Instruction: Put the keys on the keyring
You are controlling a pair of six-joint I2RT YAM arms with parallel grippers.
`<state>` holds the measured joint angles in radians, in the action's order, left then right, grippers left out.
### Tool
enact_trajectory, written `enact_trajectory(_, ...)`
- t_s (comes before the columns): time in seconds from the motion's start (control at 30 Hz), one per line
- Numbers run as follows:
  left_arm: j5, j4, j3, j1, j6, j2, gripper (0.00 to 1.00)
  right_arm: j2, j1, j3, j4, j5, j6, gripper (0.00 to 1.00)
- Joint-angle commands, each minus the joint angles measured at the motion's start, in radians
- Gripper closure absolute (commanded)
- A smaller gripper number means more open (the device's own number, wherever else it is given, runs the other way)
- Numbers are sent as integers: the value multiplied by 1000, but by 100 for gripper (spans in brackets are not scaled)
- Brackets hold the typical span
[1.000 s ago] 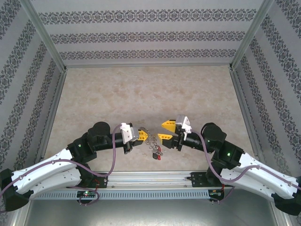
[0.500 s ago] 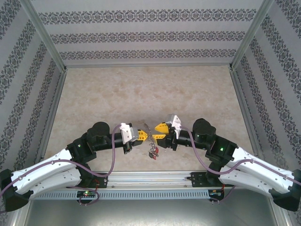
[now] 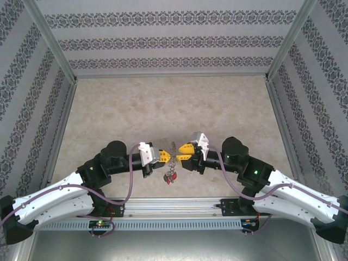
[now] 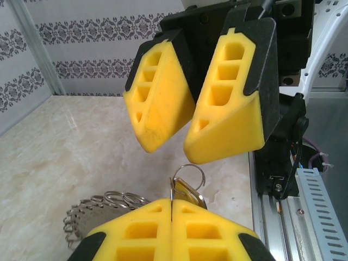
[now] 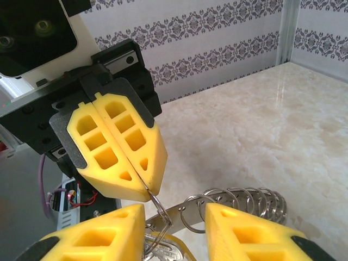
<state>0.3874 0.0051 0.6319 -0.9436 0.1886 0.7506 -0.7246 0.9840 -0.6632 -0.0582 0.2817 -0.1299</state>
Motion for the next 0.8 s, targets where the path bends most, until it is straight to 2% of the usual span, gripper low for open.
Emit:
enact_trajectory(0.0,9,19,14,-11,20,-20,100,3,-1,13,9,30,-10,61)
enact_trajectory(0.13,17,25,13,-11,18,-8,100,-14,-1,23,15,59,-2,57)
enact_trajectory(0.47,37,25,19,-11,16,4,100,-70,-1,28,35,63,31,59)
enact_trajectory(0.57,40,25,20,-11,15,5,100,-76,-1,23,47,63,45,67)
enact_trajectory(0.77,41,23,21,-11,14,11,100,-94,-1,12,55,99,92,100)
